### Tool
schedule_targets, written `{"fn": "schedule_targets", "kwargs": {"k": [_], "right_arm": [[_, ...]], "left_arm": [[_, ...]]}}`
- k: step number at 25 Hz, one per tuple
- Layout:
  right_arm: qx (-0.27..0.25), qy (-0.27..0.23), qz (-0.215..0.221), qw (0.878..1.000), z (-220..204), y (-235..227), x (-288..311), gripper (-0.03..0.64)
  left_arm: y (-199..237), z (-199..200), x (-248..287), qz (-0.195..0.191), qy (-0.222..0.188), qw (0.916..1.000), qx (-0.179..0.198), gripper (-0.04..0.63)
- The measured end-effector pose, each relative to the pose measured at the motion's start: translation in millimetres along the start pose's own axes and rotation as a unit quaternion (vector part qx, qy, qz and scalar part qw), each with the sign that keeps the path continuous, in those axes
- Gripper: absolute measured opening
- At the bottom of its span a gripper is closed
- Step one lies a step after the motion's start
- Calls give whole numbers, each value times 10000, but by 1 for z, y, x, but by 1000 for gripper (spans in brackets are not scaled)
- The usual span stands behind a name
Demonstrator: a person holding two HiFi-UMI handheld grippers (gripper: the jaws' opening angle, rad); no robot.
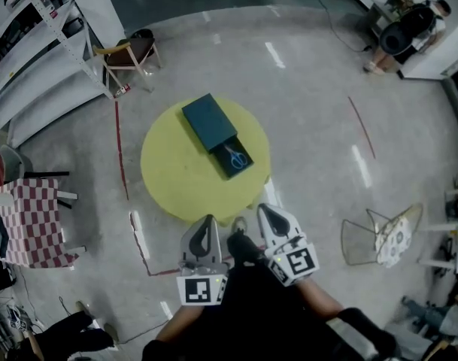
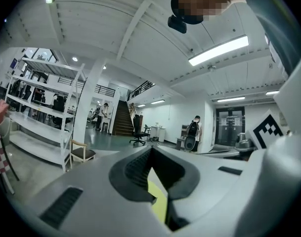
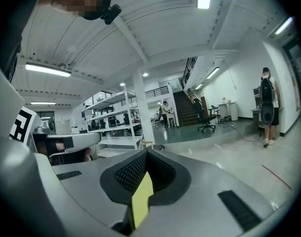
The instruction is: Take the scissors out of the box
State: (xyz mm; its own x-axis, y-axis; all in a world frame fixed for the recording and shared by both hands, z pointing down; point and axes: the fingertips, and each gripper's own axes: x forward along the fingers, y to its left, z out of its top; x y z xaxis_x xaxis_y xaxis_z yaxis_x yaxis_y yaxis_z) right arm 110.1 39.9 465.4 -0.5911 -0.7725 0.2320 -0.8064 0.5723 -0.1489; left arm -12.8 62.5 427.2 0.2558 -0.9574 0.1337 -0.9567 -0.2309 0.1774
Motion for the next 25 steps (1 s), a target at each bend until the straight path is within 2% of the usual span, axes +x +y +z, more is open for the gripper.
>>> {"fn": "schedule_targets", "kwargs": {"k": [5, 11, 18, 25], "right_arm": [[-3, 185, 275, 9995, 10, -20, 34, -3], [14, 255, 294, 9992, 11, -34, 72, -3], [49, 445, 10, 9990, 2, -45, 114, -3], [-72, 711, -208, 9972, -17, -60, 153, -3]], "left_arm": [[9, 5, 37, 166, 46, 9998, 53, -2], [22, 17, 74, 68, -16, 9999, 131, -2], [47, 29, 114, -185, -78, 9998, 54, -2], [65, 31, 150, -435, 74, 9990, 50, -2]]}}
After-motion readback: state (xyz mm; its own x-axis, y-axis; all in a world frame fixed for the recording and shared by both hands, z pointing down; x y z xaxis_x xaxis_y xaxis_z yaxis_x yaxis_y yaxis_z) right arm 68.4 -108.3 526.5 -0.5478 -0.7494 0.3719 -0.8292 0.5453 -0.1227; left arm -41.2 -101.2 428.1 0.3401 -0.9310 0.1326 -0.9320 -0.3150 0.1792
